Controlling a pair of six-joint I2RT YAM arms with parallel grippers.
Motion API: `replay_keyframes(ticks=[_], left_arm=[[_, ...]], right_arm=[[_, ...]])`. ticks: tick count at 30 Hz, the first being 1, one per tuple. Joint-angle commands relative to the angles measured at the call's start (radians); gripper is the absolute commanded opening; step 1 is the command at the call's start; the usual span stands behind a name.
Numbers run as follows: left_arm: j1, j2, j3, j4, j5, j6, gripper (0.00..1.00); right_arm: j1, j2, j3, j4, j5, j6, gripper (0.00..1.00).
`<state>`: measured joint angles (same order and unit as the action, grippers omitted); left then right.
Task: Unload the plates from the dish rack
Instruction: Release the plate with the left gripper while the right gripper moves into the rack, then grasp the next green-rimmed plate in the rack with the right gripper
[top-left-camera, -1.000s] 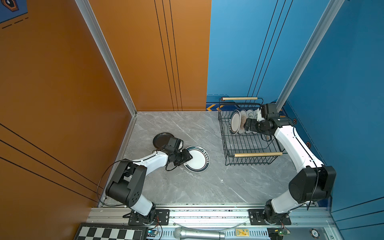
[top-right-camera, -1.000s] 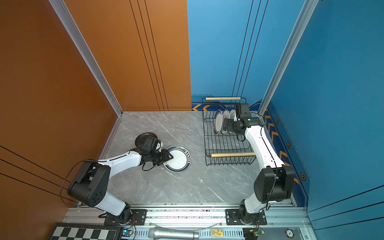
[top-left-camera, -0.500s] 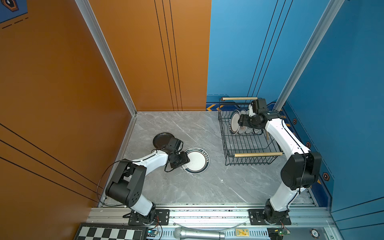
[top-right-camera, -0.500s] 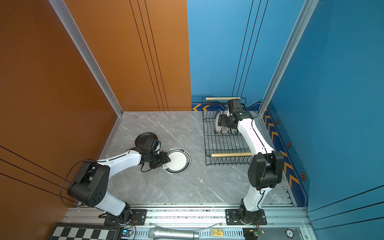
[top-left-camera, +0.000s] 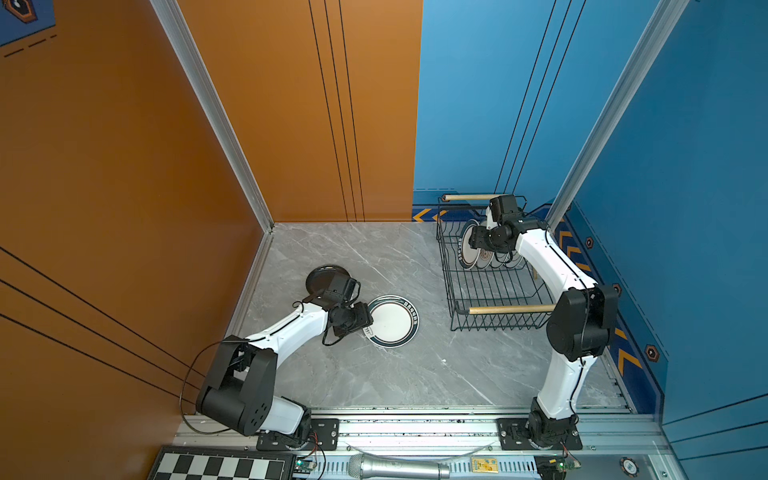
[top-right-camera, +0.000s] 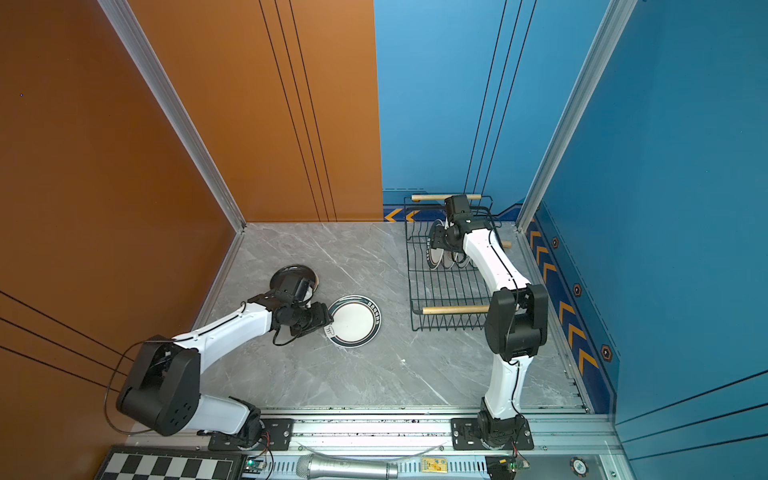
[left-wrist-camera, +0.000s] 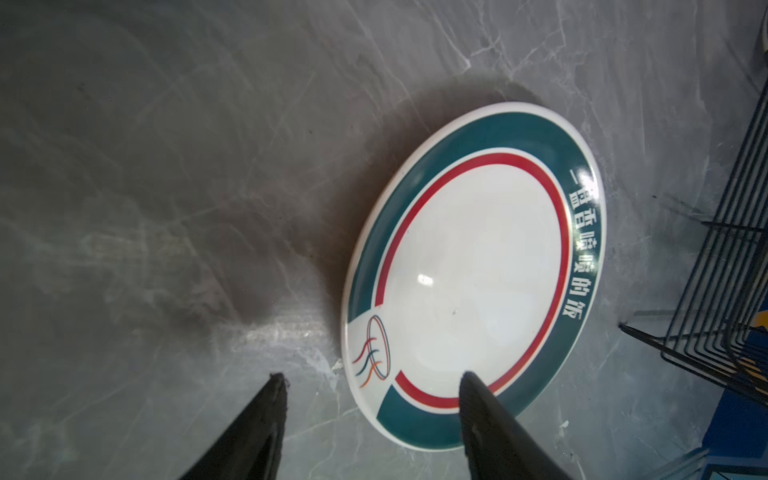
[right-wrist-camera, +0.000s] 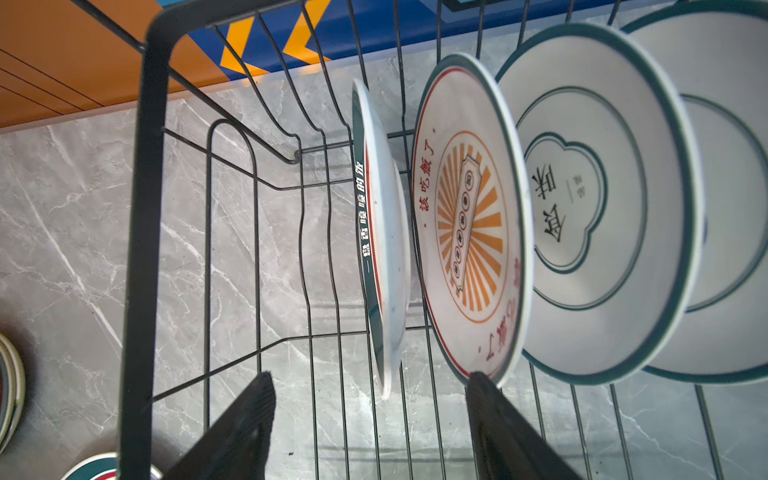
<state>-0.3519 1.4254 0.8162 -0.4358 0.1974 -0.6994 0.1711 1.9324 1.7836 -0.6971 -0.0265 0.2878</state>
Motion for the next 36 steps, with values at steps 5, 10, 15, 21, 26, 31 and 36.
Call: replay_keyframes(ticks=[5, 10, 15, 21, 26, 31, 36], left_arm=[[0.038, -0.111, -0.003, -0.097, -0.053, 0.028, 0.67], [0.073, -0.167, -0.024, -0.113, -0.054, 0.027, 0.68], [0.109, -0.223, -0.044, -0.113, -0.051, 0.023, 0.68], [0.140, -0.293, -0.067, -0.112, -0.050, 0.015, 0.69], [0.170, -0.325, -0.081, -0.112, -0.033, 0.011, 0.70], [0.177, -0.321, -0.087, -0.113, -0.024, 0.010, 0.70], [0.182, -0.318, -0.092, -0.108, -0.021, 0.011, 0.70]], right_arm=[[0.003, 0.090, 0.086, 0.002, 0.031, -0.001, 0.67], [0.004, 0.133, 0.113, 0.002, 0.037, -0.001, 0.65], [0.010, 0.173, 0.123, 0.015, 0.038, -0.003, 0.61], [0.016, 0.201, 0.136, 0.025, 0.060, -0.004, 0.54], [0.025, 0.215, 0.136, 0.040, 0.066, -0.004, 0.46], [0.034, 0.215, 0.133, 0.042, 0.078, -0.006, 0.36], [0.036, 0.216, 0.125, 0.043, 0.082, -0.014, 0.28]])
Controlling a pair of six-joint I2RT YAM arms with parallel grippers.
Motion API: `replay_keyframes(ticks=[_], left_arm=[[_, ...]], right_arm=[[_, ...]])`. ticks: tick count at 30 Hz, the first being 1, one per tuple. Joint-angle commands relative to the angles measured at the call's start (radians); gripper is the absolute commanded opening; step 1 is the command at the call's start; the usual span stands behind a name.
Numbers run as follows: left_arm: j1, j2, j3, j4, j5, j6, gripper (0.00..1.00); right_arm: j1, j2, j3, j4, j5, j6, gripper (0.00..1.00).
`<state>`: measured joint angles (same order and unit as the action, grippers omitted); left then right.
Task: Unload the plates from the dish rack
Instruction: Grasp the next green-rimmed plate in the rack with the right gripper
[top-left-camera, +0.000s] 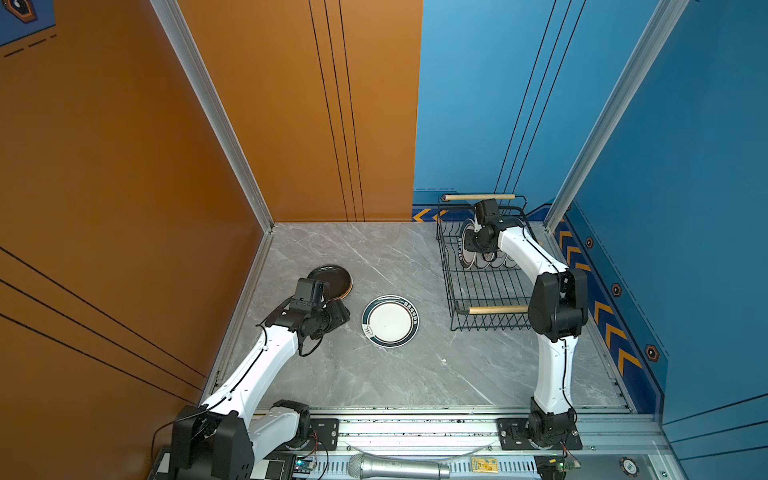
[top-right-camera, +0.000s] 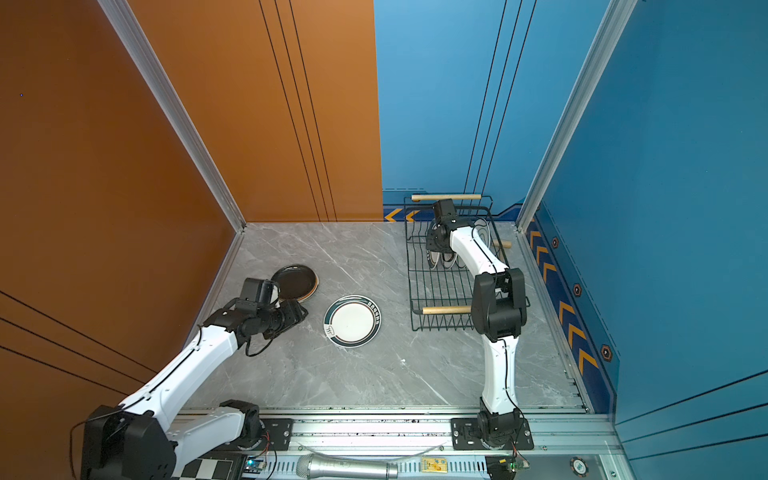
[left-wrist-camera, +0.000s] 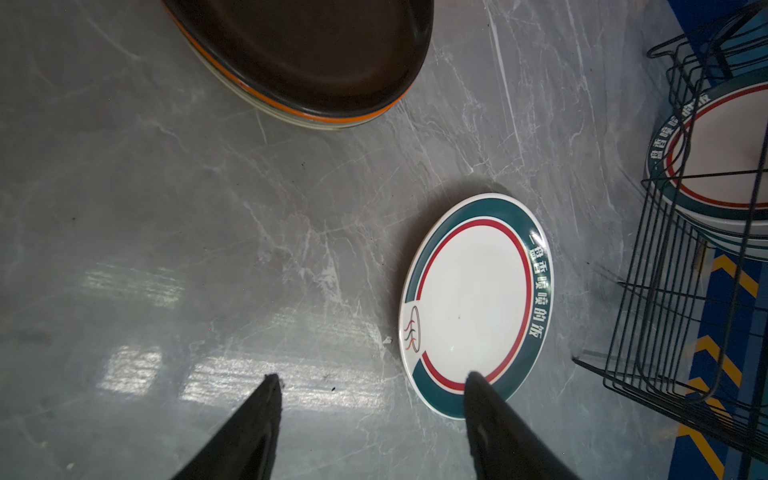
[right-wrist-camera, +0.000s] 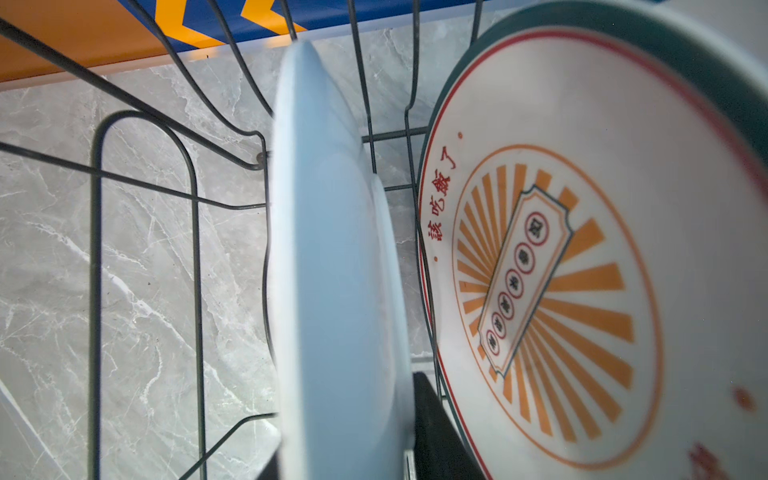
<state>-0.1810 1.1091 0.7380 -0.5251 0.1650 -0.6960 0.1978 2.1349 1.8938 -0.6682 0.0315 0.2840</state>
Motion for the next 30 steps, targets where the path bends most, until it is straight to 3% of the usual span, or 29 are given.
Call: replay_keyframes(ticks=[1, 14, 30], left_arm=[[0.011, -0.003, -0.016, -0.016, 0.013, 0.007, 0.70], [0.018, -0.003, -0.028, -0.010, 0.016, 0.010, 0.71], [0.018, -0.003, -0.042, 0.003, 0.024, 0.005, 0.71]], right_arm=[[0.010, 0.010, 0.011, 0.016, 0.020, -0.016, 0.27], [0.021, -0.041, -0.041, 0.051, 0.070, -0.032, 0.10], [0.045, -0.131, -0.047, 0.092, 0.215, -0.076, 0.04]])
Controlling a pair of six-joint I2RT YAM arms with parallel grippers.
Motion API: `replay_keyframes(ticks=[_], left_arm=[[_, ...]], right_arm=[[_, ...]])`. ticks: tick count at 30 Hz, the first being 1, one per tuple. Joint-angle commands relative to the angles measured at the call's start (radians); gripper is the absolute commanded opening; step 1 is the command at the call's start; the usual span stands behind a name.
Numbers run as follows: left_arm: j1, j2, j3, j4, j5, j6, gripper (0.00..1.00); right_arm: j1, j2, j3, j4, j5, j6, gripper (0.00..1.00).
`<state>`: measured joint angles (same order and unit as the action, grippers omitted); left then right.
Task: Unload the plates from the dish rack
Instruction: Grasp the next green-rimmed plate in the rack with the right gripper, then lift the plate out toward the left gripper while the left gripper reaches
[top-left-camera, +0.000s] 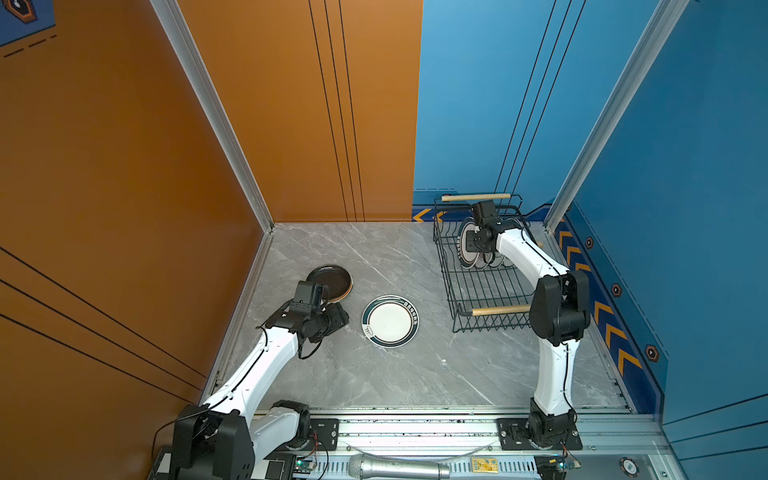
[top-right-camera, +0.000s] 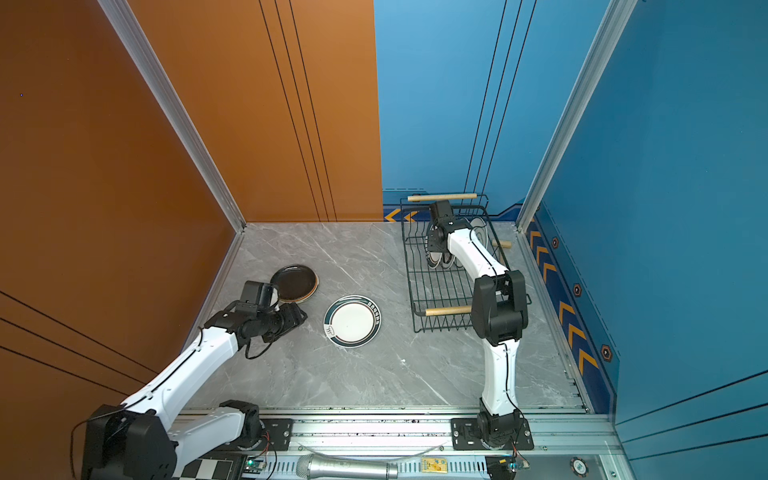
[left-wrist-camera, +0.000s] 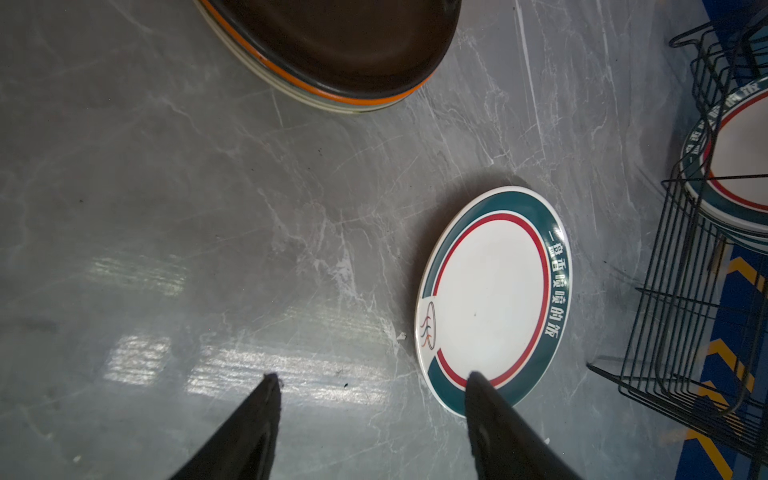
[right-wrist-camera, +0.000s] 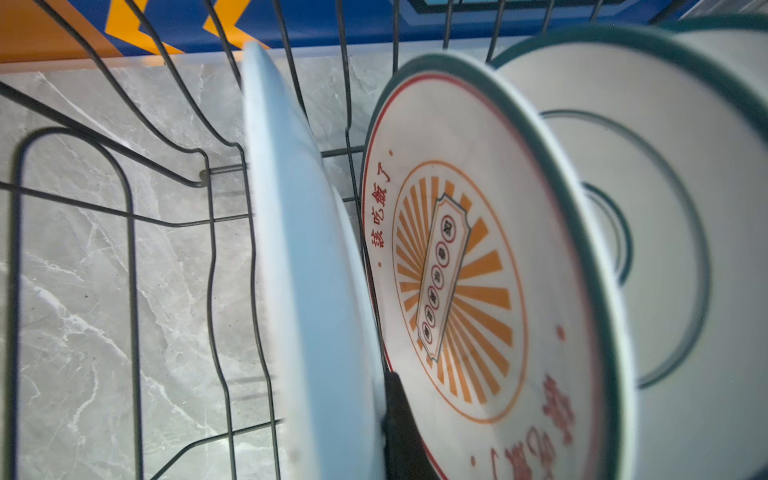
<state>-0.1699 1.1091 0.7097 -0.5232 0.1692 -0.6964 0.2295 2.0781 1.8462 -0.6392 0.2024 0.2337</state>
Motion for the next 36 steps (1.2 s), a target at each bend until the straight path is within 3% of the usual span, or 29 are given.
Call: replay_keyframes(ticks=[1, 10, 16, 20, 23, 27, 34, 36], left_arm=[[0.007, -0.003, -0.012, 0.001, 0.021, 0.005, 0.71], [0.008, -0.003, -0.003, 0.003, 0.027, 0.008, 0.71], [0.003, 0.003, 0.023, 0.003, 0.030, 0.009, 0.72], [-0.005, 0.012, 0.044, 0.006, 0.036, 0.014, 0.72], [-0.012, 0.014, 0.056, 0.013, 0.042, 0.015, 0.72], [-0.019, 0.018, 0.062, 0.056, 0.074, 0.012, 0.72], [-0.043, 0.040, 0.090, 0.140, 0.131, -0.005, 0.72], [-0.050, 0.051, 0.104, 0.155, 0.143, -0.008, 0.72]], right_arm=[[0.012, -0.078, 0.003, 0.064, 0.044, -0.026, 0.04], [0.045, -0.187, -0.022, 0.094, 0.140, -0.056, 0.02], [0.117, -0.380, -0.142, 0.200, 0.229, -0.099, 0.02], [0.166, -0.514, -0.241, 0.280, 0.228, -0.087, 0.02], [0.164, -0.611, -0.330, 0.333, 0.107, -0.002, 0.02], [0.131, -0.660, -0.388, 0.322, -0.179, 0.200, 0.01], [0.102, -0.636, -0.534, 0.515, -0.597, 0.523, 0.01], [0.115, -0.615, -0.555, 0.565, -0.665, 0.593, 0.00]])
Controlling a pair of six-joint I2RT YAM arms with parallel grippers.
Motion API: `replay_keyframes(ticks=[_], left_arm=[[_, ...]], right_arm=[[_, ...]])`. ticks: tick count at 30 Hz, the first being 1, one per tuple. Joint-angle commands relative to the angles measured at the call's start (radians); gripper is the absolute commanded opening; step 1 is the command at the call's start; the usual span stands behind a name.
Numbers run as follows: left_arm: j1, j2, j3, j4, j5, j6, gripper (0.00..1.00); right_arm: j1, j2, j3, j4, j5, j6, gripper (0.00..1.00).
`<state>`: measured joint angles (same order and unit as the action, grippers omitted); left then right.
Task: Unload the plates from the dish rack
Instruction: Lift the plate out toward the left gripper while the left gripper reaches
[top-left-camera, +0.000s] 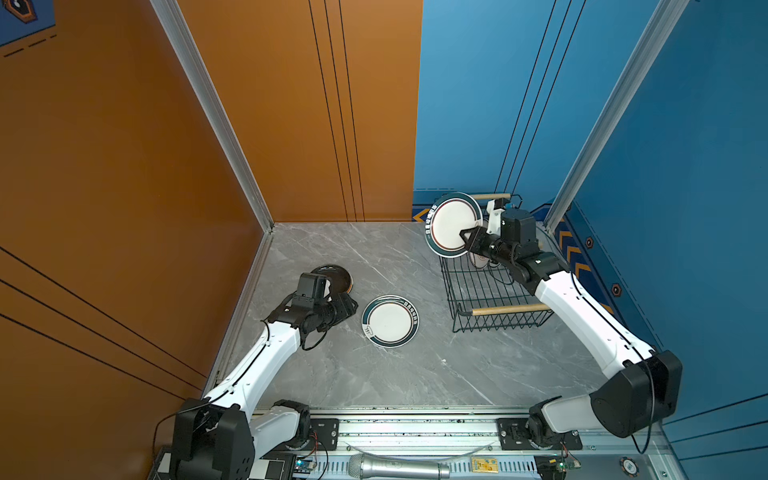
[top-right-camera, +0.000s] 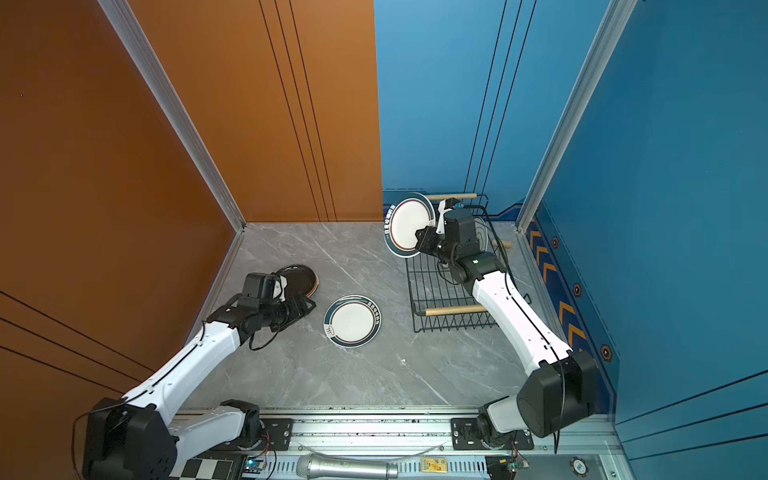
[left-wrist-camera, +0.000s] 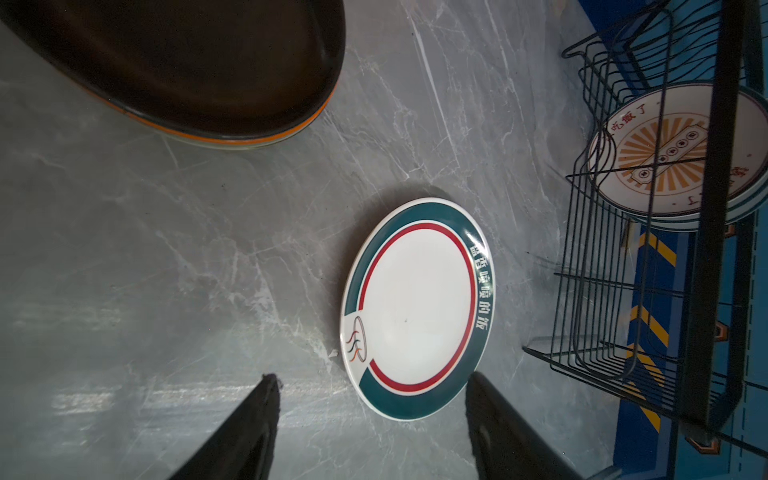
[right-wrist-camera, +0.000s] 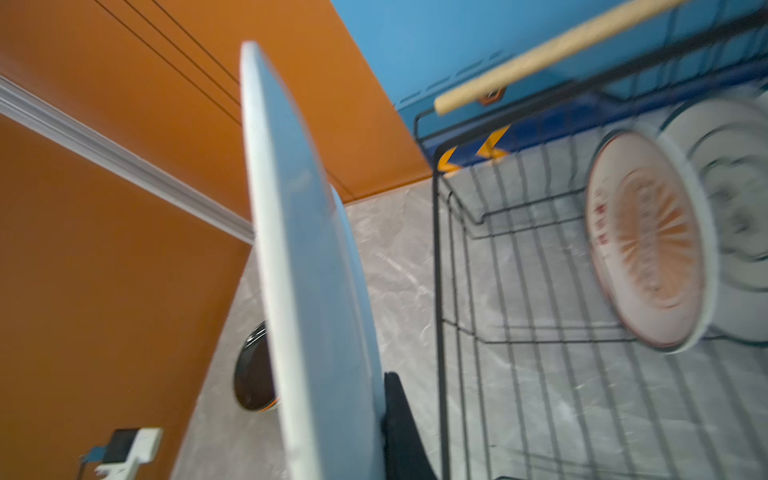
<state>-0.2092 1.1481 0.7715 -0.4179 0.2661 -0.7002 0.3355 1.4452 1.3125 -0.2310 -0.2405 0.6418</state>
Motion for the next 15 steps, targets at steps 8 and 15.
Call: replay_keyframes(ticks=[8, 15], left_arm=[[-0.038, 0.040, 0.063, 0.232, 0.151, -0.064, 0.71], [-0.050, 0.080, 0.042, 0.514, 0.261, -0.183, 0.69]], right_arm=[[0.078, 0.070, -0.042, 0.212, -0.286, 0.314, 0.00], [0.115, 0.120, -0.070, 0.306, -0.302, 0.382, 0.00]])
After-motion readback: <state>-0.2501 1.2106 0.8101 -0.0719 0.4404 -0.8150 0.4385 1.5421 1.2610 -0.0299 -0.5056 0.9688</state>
